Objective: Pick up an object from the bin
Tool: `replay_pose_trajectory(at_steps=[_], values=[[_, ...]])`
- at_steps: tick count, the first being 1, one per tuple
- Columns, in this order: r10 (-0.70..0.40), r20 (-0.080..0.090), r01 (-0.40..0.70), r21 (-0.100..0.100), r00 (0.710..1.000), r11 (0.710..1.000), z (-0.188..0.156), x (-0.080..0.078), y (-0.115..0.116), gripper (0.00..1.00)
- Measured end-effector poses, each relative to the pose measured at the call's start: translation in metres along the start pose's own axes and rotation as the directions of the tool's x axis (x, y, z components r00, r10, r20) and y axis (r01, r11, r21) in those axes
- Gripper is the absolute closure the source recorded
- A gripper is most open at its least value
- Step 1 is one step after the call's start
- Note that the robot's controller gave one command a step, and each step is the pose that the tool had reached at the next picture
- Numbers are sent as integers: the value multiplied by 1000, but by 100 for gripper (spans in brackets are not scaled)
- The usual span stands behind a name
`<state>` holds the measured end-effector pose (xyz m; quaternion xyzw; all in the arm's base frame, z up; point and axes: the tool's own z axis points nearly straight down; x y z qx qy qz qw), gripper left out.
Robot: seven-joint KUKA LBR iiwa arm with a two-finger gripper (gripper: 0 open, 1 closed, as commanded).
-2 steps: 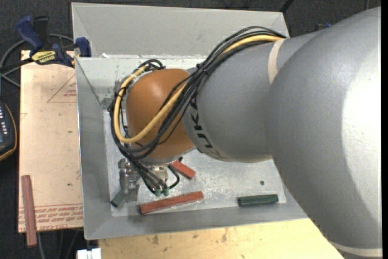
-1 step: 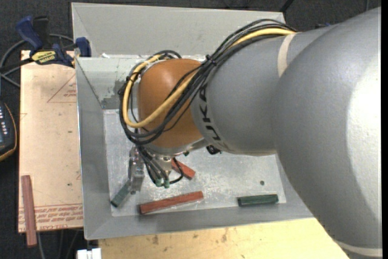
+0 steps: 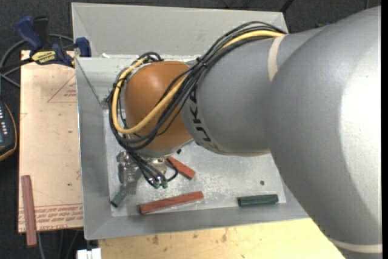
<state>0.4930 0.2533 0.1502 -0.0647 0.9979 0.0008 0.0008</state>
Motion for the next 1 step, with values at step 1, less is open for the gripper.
replay_pose_trajectory(at_steps=[1], values=[[209, -1, -209, 2, 978, 978, 15, -16, -31, 100]])
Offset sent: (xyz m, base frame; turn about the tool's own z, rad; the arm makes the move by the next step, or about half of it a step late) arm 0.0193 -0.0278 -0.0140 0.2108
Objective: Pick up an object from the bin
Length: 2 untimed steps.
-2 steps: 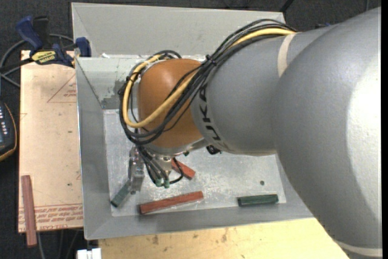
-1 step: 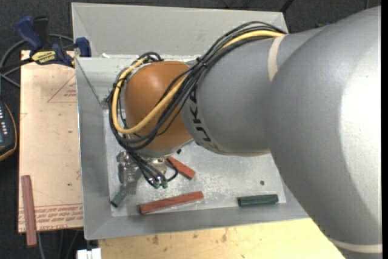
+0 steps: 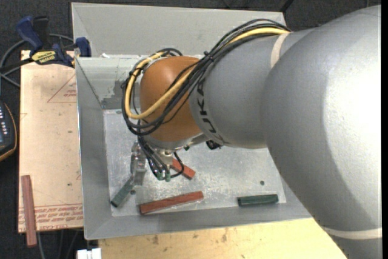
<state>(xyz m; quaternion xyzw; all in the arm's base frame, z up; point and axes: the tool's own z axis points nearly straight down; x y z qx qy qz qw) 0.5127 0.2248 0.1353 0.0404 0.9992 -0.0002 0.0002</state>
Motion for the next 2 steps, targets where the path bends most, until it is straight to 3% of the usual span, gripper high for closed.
replay_pose_trajectory(at_steps=[1, 2], values=[[-285, 2, 285, -2, 959, 959, -9, 9, 21, 100], [-495, 5, 495, -1, 869, 869, -35, -15, 28, 100]])
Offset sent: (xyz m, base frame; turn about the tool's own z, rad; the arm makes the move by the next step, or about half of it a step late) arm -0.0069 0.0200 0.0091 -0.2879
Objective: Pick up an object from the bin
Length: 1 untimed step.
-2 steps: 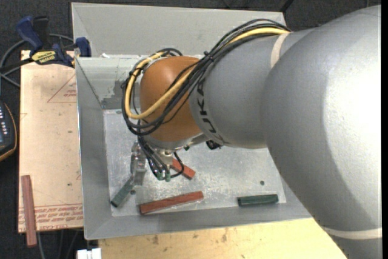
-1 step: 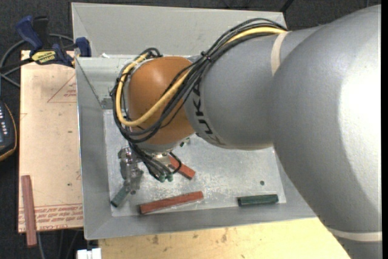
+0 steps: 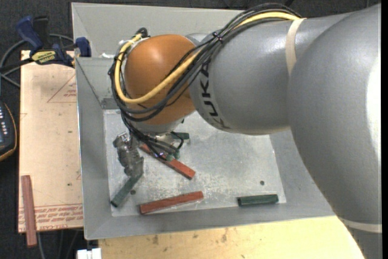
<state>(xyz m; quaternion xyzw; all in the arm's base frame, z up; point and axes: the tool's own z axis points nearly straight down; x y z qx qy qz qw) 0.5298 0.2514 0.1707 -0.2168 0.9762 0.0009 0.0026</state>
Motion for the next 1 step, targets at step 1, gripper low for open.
replay_pose_trajectory(at_steps=[1], values=[[1, -2, -1, -1, 1000, 1000, 1, 1, 0, 0]])
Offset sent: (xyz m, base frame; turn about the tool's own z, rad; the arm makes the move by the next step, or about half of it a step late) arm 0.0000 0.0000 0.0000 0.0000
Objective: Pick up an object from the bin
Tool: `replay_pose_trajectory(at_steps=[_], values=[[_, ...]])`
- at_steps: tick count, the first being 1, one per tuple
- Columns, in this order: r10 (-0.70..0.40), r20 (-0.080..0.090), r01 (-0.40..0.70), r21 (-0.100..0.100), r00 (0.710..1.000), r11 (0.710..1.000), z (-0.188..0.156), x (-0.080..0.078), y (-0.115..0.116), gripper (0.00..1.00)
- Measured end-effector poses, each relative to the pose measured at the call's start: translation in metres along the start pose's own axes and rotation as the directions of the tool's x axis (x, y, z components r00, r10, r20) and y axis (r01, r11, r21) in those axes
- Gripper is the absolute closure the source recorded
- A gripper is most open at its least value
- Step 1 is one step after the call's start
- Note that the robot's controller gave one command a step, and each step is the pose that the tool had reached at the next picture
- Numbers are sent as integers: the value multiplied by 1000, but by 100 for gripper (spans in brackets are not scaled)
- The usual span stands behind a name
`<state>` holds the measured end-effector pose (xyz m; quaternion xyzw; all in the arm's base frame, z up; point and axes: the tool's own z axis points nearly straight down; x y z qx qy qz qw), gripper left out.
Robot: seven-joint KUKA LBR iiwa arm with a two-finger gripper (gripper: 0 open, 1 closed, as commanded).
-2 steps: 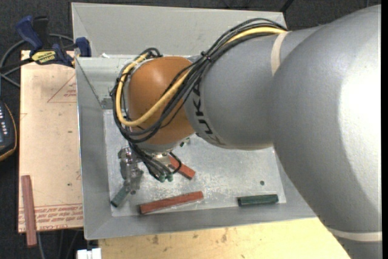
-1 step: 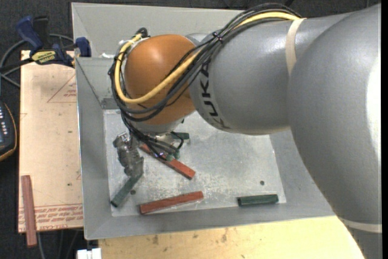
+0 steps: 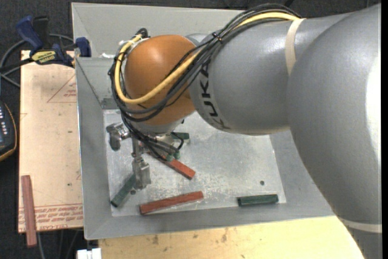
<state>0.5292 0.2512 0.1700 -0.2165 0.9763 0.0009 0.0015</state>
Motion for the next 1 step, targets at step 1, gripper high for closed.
replay_pose_trajectory(at_steps=[1], values=[[-283, -6, 283, -2, 959, 959, 102, 37, -10, 0]])
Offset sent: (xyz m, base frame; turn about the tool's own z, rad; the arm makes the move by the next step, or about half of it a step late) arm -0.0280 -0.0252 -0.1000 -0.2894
